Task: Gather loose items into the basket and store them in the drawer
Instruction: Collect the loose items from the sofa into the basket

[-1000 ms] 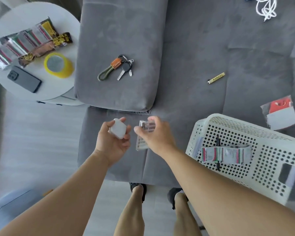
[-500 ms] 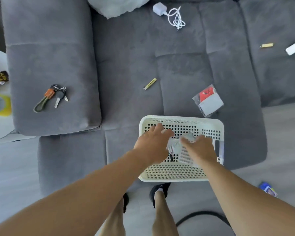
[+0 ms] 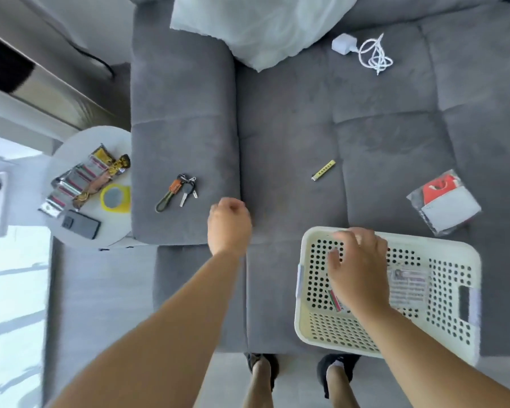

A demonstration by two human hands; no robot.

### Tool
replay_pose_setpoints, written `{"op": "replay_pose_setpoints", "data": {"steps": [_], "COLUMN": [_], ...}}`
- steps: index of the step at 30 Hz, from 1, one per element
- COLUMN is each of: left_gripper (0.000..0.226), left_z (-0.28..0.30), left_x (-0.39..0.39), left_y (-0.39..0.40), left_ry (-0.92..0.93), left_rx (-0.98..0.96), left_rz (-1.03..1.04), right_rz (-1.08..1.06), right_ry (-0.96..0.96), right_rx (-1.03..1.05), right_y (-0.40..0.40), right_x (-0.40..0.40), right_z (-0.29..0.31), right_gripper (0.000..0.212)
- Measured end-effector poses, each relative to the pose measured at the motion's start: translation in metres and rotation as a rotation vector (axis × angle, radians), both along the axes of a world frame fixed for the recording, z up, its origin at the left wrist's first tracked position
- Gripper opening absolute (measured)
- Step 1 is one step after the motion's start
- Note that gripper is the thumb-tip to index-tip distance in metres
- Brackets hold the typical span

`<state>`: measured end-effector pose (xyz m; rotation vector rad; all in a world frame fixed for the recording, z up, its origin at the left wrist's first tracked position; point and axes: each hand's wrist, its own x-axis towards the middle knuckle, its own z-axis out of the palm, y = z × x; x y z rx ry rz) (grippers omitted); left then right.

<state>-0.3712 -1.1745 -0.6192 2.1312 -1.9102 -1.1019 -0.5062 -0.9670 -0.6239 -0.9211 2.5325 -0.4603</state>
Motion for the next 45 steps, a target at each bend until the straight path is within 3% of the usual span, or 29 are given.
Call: {"op": "replay_pose_setpoints", "data": {"steps": [3,6,8,10,13,15,19,21,25,30,32,35,37,41,45], "left_gripper": [0.048,0.074,0.078,0.063,0.031,0.030,0.035,0.034,0.030,0.034,0.034,0.027,0.032,0.041,0.042], "left_z": [-0.016,-0.039,-0.055,-0.061,-0.052,-0.035,0.019,0.033,0.023,0.011,0.013,0.005,-0.021,-0.093,-0.138], "left_x": [0.042,0.069,0.078,0.080,0.065,0.042,-0.007,-0.024,-0.050,-0.078,-0.096,-0.131,-0.160,-0.210,-0.230], "left_y": [-0.057,-0.102,-0.120,-0.122,-0.098,-0.065,0.022,0.059,0.111,0.118,0.106,0.060,0.026,-0.003,-0.003], "left_ry": [-0.204,-0.341,-0.416,-0.470,-0.322,-0.109,0.257,0.257,0.057,-0.096,-0.061,0.074,0.009,-0.355,-0.439], "left_rx": [-0.062,-0.036,0.062,0.048,0.065,0.127,0.275,0.368,0.502,0.469,0.261,-0.047,0.006,0.176,0.122], "left_rz": [-0.003,-0.054,-0.105,-0.167,-0.126,-0.047,-0.415,-0.645,-0.944,-1.127,-1.052,-0.740,-0.646,-0.930,-0.961], "right_rz": [0.067,-0.014,-0.084,-0.127,-0.223,-0.375,-0.793,-0.928,-0.765,-0.691,-0.704,-0.634,-0.569,-0.480,-0.388], "right_ry": [-0.224,-0.356,-0.383,-0.352,-0.297,-0.302,-0.589,-0.786,-0.908,-0.810,-0.705,-0.401,-0.269,-0.328,-0.341], "right_rx": [-0.011,0.123,0.254,0.320,0.263,0.167,-0.033,-0.056,0.185,0.057,-0.023,-0.061,-0.039,-0.079,-0.081], "right_y": [-0.054,-0.093,-0.105,-0.108,-0.102,-0.094,-0.079,-0.068,-0.047,-0.027,-0.007,0.021,0.031,0.052,0.067], "right_x": [0.010,0.012,0.010,0.008,0.006,-0.005,-0.054,-0.082,-0.111,-0.116,-0.118,-0.117,-0.123,-0.134,-0.137], "right_z": [0.003,-0.010,-0.016,-0.018,-0.018,-0.015,-0.007,0.004,0.024,0.009,-0.007,-0.017,-0.021,-0.045,-0.061], "right_gripper": [0.035,0.037,0.030,0.023,0.028,0.035,0.035,0.033,0.024,0.011,0.020,0.025,0.028,0.030,0.029]}}
